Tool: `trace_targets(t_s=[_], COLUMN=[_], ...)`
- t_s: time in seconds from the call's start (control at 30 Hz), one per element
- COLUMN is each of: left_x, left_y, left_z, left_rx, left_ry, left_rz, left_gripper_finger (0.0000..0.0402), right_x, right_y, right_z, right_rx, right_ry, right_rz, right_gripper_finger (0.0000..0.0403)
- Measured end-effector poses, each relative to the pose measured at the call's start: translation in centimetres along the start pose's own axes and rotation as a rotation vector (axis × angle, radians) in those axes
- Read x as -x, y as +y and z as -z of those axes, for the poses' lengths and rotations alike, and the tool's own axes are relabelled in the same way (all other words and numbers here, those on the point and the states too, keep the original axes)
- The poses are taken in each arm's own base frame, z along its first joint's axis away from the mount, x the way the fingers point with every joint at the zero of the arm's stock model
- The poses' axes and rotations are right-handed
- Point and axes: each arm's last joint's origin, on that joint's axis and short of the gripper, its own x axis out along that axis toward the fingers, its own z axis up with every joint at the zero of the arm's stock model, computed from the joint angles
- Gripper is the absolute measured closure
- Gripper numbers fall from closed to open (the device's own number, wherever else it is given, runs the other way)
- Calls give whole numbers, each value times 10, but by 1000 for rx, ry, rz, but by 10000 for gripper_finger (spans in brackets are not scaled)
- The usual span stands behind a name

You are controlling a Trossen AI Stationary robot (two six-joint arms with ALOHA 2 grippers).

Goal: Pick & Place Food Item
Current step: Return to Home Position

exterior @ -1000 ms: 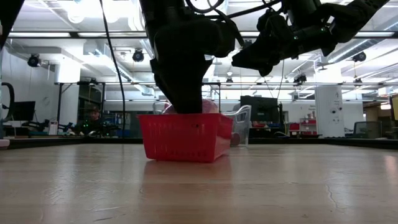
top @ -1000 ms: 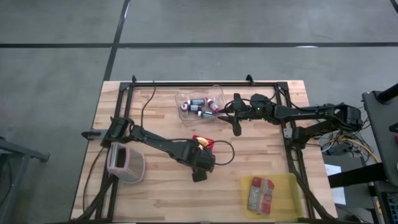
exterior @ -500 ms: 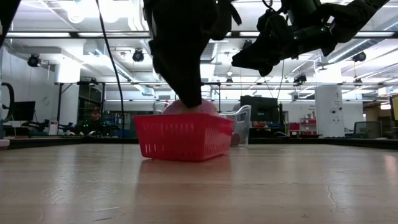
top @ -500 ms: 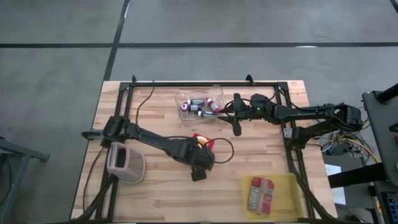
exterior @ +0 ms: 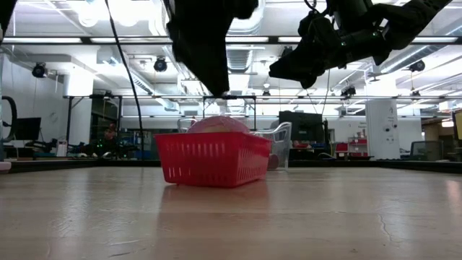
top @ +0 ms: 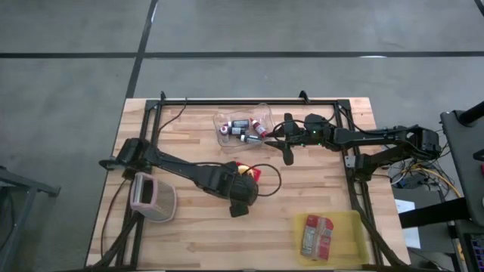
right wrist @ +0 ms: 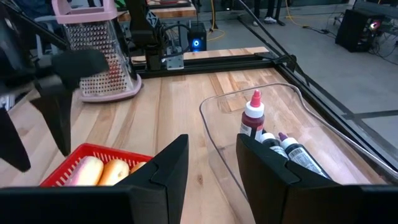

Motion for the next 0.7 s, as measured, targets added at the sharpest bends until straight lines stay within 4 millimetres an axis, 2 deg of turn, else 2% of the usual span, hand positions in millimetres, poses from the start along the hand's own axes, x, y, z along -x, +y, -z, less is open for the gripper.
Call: trace_targets(t_s=[0.27, 0.53, 0.7], left_x=[38, 59, 67], left_y=[-6, -23, -24], left_z=[2, 6, 4], left_rx=[0, -33, -41], left_ry=[-204, -374, -431], left_rz=[-117, -169, -169], left_gripper_finger=[200, 200, 207], right_x=[0, 0, 0], right_y=[0, 0, 0], right_z=[0, 0, 0], right_rx=[0, 0, 0], right_ry=[0, 0, 1], right_rz=[0, 0, 0], right_gripper_finger=[273, 273, 273])
